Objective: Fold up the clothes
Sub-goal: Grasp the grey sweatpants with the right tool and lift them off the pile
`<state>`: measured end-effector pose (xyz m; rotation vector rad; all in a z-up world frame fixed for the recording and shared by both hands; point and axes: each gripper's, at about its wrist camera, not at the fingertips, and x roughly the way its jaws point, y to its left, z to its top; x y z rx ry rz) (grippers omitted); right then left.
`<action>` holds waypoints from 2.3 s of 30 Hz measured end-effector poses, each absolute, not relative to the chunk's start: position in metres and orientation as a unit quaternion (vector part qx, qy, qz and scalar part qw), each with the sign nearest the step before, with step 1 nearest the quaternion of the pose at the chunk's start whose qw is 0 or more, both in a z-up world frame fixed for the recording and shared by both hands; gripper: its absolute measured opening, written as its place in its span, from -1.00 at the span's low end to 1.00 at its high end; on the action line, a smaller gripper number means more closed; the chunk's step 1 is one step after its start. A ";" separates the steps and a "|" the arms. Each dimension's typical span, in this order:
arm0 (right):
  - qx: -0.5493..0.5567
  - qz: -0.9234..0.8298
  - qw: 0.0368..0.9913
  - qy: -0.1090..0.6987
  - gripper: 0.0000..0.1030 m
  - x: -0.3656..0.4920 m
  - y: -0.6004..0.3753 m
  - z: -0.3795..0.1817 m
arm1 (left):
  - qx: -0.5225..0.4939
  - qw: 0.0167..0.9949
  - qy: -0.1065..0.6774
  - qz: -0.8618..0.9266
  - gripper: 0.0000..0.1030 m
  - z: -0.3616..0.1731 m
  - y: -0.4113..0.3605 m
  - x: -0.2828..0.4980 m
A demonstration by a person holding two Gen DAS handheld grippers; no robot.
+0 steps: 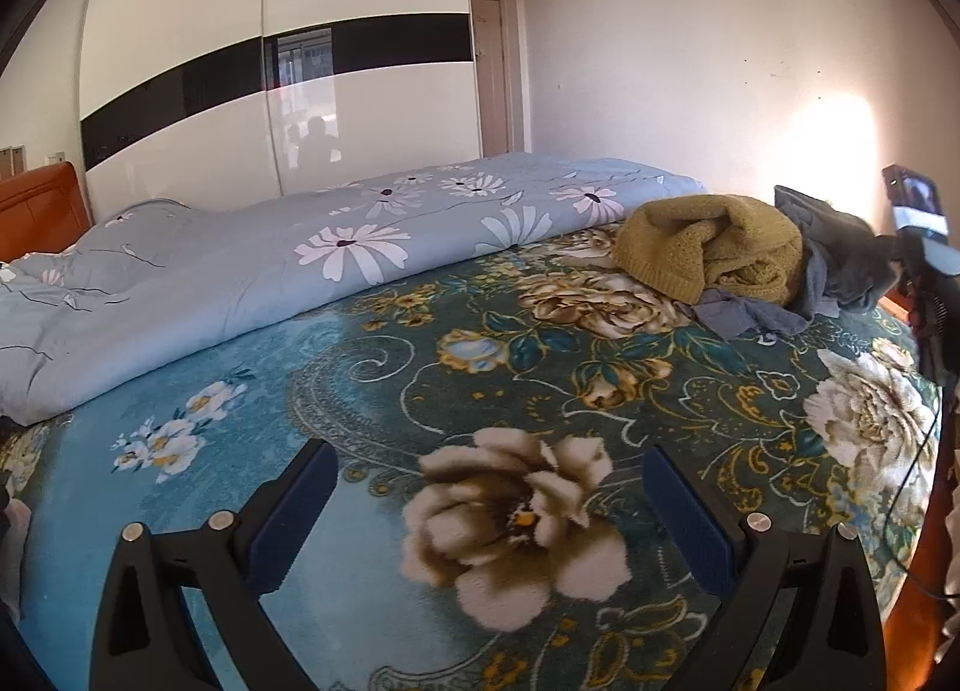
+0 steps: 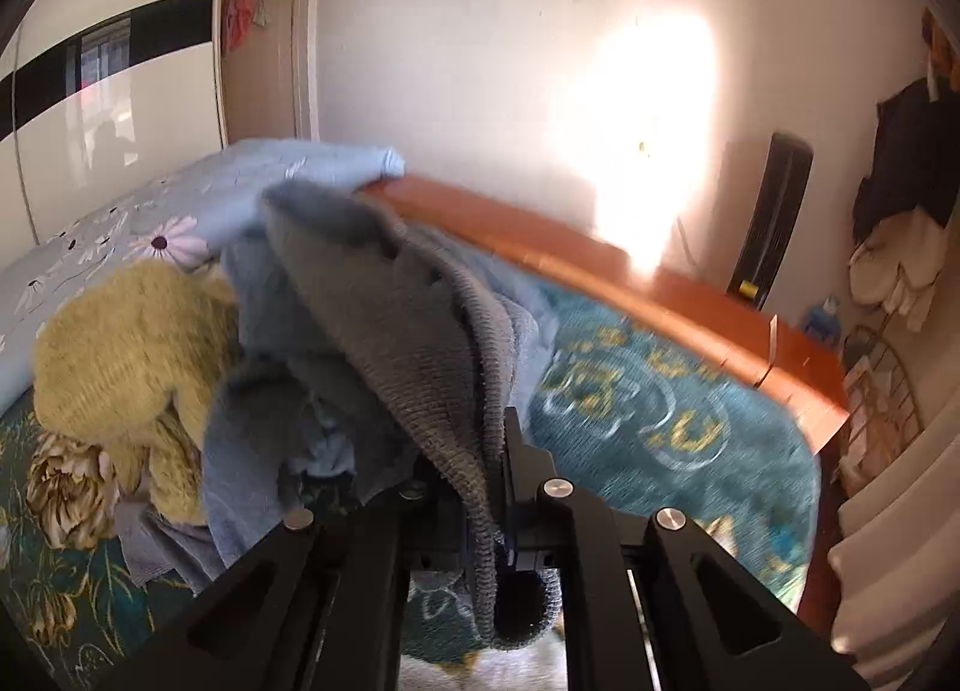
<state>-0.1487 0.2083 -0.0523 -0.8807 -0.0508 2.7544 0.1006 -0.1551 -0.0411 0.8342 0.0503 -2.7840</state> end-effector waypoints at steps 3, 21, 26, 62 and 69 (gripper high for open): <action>-0.250 0.959 0.126 -0.052 -0.85 -0.116 0.206 0.004 | 0.280 0.122 0.037 -0.951 1.00 -0.035 -0.163 0.115; -0.083 0.990 -0.062 -0.096 -0.84 0.086 0.063 0.241 | 0.191 0.113 0.082 -0.972 1.00 0.052 -0.199 0.246; -0.066 0.979 -0.164 -0.104 -0.84 0.131 0.000 0.257 | 0.160 0.095 0.080 -0.979 1.00 0.080 -0.206 0.275; -0.117 0.940 -0.273 -0.169 -0.83 0.193 -0.032 0.243 | 0.146 -0.133 0.044 -0.979 -0.58 0.174 -0.139 0.225; -0.143 0.907 -0.350 -0.186 -0.82 0.191 -0.121 0.232 | 0.131 -0.074 0.075 -0.986 -0.62 0.149 -0.195 0.294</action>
